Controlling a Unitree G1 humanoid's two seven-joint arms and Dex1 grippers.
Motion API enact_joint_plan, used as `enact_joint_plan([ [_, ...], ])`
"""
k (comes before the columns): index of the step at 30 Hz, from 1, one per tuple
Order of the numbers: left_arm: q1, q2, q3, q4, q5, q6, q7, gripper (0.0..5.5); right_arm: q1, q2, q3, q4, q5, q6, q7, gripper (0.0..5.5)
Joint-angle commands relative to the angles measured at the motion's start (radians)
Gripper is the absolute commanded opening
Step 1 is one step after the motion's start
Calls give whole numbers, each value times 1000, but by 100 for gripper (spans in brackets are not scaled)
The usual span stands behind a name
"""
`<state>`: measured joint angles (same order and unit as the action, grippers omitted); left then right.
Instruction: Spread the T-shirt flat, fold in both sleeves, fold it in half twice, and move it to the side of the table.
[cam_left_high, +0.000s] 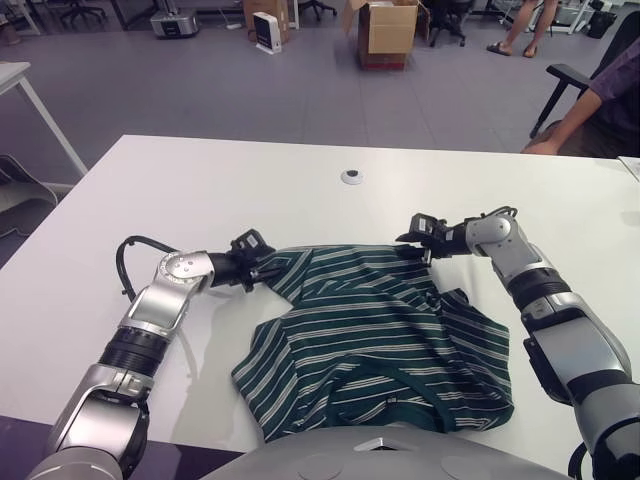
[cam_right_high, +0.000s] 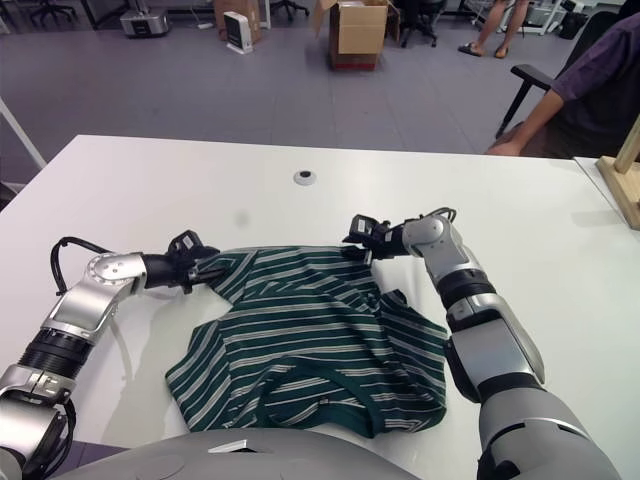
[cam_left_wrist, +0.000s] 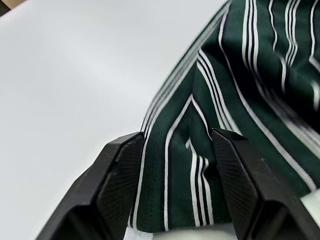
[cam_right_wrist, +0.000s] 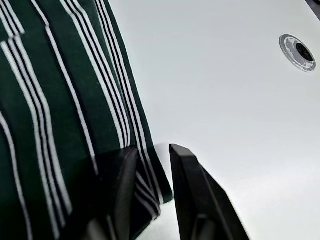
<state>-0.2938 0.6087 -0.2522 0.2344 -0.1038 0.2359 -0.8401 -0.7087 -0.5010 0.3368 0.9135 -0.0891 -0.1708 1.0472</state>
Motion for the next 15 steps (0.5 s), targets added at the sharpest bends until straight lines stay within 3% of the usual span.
enact_joint_plan([
  [1,-33,16,-81,155,155,-73,27,249,7,-29,25,16,-58,46,40,119],
  [10,-294,-109,-116,563,285,-282,165,249,-88,36,-3,128,-106,51,-170,119],
  [15,-449,-169,-103,817,326,-417,249,249,-69,52,-36,81,-74,-13,-112,119],
])
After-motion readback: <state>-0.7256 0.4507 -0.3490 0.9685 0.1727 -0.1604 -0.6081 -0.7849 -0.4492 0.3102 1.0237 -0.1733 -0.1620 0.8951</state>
